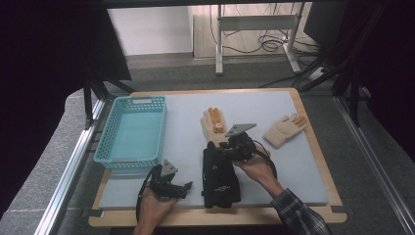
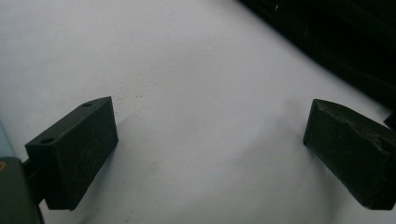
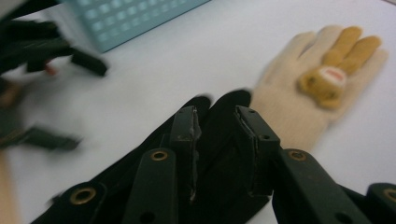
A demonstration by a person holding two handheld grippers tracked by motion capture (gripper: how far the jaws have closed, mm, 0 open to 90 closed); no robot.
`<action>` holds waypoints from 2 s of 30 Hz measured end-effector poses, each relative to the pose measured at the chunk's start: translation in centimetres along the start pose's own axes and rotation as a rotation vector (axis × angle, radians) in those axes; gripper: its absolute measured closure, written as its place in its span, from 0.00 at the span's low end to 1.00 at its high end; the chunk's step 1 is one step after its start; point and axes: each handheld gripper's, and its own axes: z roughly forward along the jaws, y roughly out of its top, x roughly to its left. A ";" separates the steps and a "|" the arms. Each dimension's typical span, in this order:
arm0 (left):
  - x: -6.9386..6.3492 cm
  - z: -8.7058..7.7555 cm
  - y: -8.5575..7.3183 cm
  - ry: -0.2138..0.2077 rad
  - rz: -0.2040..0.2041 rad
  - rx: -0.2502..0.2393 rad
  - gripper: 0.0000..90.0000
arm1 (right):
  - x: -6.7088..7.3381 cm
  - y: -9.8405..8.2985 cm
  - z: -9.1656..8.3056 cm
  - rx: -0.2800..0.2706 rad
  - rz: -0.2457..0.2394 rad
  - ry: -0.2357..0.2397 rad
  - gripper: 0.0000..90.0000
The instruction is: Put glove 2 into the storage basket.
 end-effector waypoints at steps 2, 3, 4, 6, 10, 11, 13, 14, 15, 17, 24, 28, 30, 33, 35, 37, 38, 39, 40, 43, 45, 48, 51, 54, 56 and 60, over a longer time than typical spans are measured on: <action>0.0 0.0 0.0 0.000 0.001 0.002 0.04 | 0.6 -0.9 -1.2 0.001 -0.003 0.030 0.72; 0.0 0.0 0.0 0.000 0.000 0.002 0.04 | 1.0 -1.5 -1.7 0.004 -0.003 0.045 0.71; 0.0 0.0 0.0 0.000 -0.002 0.000 0.04 | 1.4 -2.0 -2.1 0.010 -0.012 0.058 0.69; 0.0 0.0 0.0 0.000 0.000 0.002 0.04 | 2.3 -3.2 -2.6 0.024 -0.027 0.082 0.65; 0.0 0.0 0.0 0.000 -0.002 0.002 0.04 | 3.9 -5.7 -2.7 0.054 -0.025 0.158 0.63; 0.0 0.0 0.0 0.000 -0.001 0.002 0.04 | 4.2 -6.1 -2.4 0.065 -0.031 0.168 0.62; 0.0 0.0 0.0 0.000 0.002 0.005 0.04 | 4.8 -6.8 -1.8 0.091 -0.059 0.169 0.64; 0.0 0.0 0.0 0.000 0.002 0.005 0.04 | 5.0 -7.1 -1.5 0.112 -0.075 0.154 0.69; 0.0 0.0 0.0 0.000 0.002 0.005 0.04 | 5.3 -7.3 -1.1 0.129 -0.091 0.125 0.73; 0.0 0.0 0.0 0.000 0.002 0.005 0.04 | 5.2 -7.5 -1.0 0.115 -0.067 0.124 0.87; 0.0 0.0 0.0 0.000 0.002 0.005 0.04 | 5.0 -7.2 -1.6 0.095 -0.031 0.111 0.97; 0.0 0.0 0.0 0.000 -0.002 0.002 0.04 | 5.2 -5.9 -2.7 0.038 0.000 0.142 0.97; 0.0 0.0 0.0 0.000 -0.002 0.002 0.04 | 5.6 -5.2 -3.0 0.018 0.008 0.157 0.97; 0.0 0.0 0.0 0.000 -0.001 0.003 0.04 | 6.2 -4.6 -2.6 0.011 0.023 0.200 0.97; 0.0 0.0 0.0 0.000 -0.004 0.000 0.04 | 6.8 -4.8 -1.9 0.030 -0.003 0.185 0.97; 0.0 0.0 0.0 0.000 0.001 0.005 0.04 | 7.0 -5.3 -1.2 0.067 -0.027 0.167 0.95; 0.0 0.0 0.0 -0.001 0.000 0.005 0.04 | 6.8 -5.6 -1.0 0.071 -0.029 0.164 0.94; 0.0 0.0 0.0 0.000 0.000 0.004 0.04 | 6.6 -5.8 -1.0 0.064 -0.022 0.163 0.90; 0.0 0.0 0.0 0.000 0.000 0.004 0.04 | 6.3 -6.0 -1.3 0.053 -0.016 0.160 0.86; 0.0 0.0 0.0 0.000 -0.001 0.004 0.04 | 5.0 -6.3 -2.7 0.000 0.002 0.130 0.80; 0.0 0.0 0.0 0.000 -0.001 0.005 0.04 | 4.1 -6.6 -3.4 -0.015 0.009 0.091 0.81; 0.0 0.0 0.0 -0.001 -0.001 0.005 0.04 | 2.6 -7.8 -3.8 -0.001 0.038 0.049 0.90; 0.1 -0.1 0.0 -0.005 -0.005 0.002 0.04 | 1.8 -9.5 -3.5 0.039 0.051 0.048 0.96; 0.3 -0.2 0.0 -0.018 -0.015 -0.001 0.06 | 2.0 -10.5 -3.0 0.058 0.050 0.073 0.97; 0.5 -0.4 0.0 -0.023 -0.010 0.000 0.07 | 2.4 -10.7 -2.6 0.062 0.043 0.094 0.97; 0.6 -0.8 -0.2 -0.011 -0.019 0.014 0.07 | 3.3 -10.7 -1.7 0.066 0.037 0.135 0.97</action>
